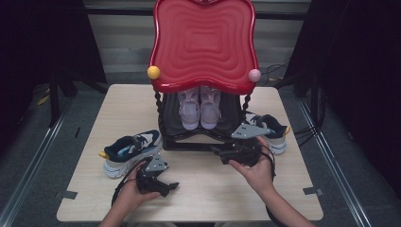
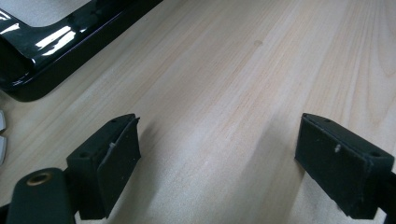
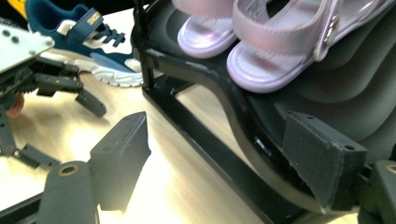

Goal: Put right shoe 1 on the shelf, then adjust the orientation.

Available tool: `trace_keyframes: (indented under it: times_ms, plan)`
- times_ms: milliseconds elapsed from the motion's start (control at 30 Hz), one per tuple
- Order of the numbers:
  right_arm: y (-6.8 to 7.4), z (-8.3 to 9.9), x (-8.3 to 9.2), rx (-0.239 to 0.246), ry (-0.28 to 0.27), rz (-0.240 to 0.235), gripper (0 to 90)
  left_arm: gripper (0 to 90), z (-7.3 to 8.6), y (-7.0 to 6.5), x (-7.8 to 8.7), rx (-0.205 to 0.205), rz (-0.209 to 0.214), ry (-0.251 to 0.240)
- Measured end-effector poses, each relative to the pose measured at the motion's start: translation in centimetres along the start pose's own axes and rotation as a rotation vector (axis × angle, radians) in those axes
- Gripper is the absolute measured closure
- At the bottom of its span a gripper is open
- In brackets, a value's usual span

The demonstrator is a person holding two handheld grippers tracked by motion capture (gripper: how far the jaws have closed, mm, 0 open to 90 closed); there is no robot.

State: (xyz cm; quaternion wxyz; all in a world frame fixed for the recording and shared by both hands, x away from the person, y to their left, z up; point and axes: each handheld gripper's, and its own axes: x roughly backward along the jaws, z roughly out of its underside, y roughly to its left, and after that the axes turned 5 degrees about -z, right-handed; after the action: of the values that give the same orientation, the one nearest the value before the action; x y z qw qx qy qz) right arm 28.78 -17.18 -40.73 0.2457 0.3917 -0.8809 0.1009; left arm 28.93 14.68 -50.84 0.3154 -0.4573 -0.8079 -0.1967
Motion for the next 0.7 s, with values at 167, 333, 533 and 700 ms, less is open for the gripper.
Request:
trace_keyframes:
  times_ms: [167,333,533,700]
  plan:
    - [-0.1,1.1,0.1,0.01,0.022,-0.03,17.1,13.1,0.0,0.0,0.0,-0.001,0.0,0.003]
    - [-0.5,2.7,0.3,0.005,0.053,-0.057,15.9,13.2,0.0,0.0,0.0,-0.001,-0.001,0.003]
    - [-1.3,4.7,0.6,0.001,0.086,-0.064,14.4,13.2,0.0,0.0,0.0,0.001,-0.001,0.001]
    - [-1.9,6.2,0.8,-0.01,0.098,-0.072,14.5,13.2,0.0,0.0,0.0,0.002,-0.001,0.0]
